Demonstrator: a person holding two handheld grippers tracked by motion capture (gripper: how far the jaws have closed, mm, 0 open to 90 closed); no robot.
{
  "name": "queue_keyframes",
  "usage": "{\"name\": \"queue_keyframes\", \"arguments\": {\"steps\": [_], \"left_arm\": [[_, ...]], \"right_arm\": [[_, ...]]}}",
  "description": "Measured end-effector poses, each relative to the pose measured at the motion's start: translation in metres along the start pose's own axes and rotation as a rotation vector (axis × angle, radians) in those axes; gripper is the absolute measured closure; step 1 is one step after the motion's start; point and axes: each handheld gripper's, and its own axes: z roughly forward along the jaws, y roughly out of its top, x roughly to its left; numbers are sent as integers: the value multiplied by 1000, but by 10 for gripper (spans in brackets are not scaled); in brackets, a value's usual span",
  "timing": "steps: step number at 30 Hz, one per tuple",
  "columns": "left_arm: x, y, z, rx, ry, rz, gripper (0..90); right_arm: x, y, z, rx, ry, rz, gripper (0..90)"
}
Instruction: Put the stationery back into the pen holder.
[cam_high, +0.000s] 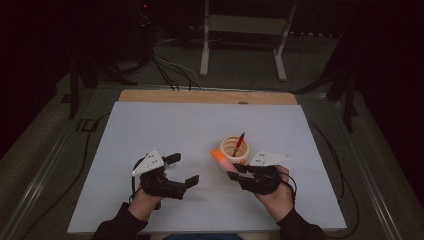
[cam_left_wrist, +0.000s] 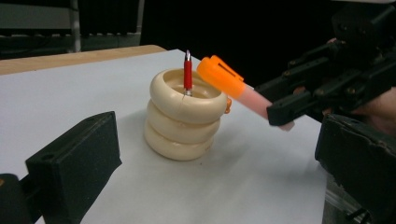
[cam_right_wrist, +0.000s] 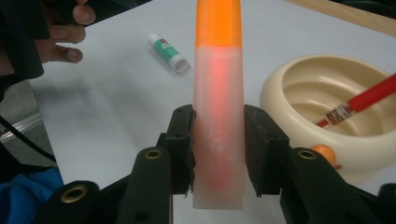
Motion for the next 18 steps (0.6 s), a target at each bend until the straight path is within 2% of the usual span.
{"name": "queue_keyframes", "arguments": {"steps": [6, 8, 11, 18], "left_arm": [[0, 0, 6, -46, -6, -53, 6], [-1, -2, 8, -64, 0, -55, 16], [-1, -5, 11, -64, -7, -66, 31], [1, -7, 18, -62, -34, -189, 31]], "right_arm": [[7, 3, 6, -14, 16, -6, 647], [10, 4, 8, -17, 17, -12, 647], [13, 4, 11, -20, 25, -19, 647], [20, 4, 18, -27, 42, -28, 646]]}}
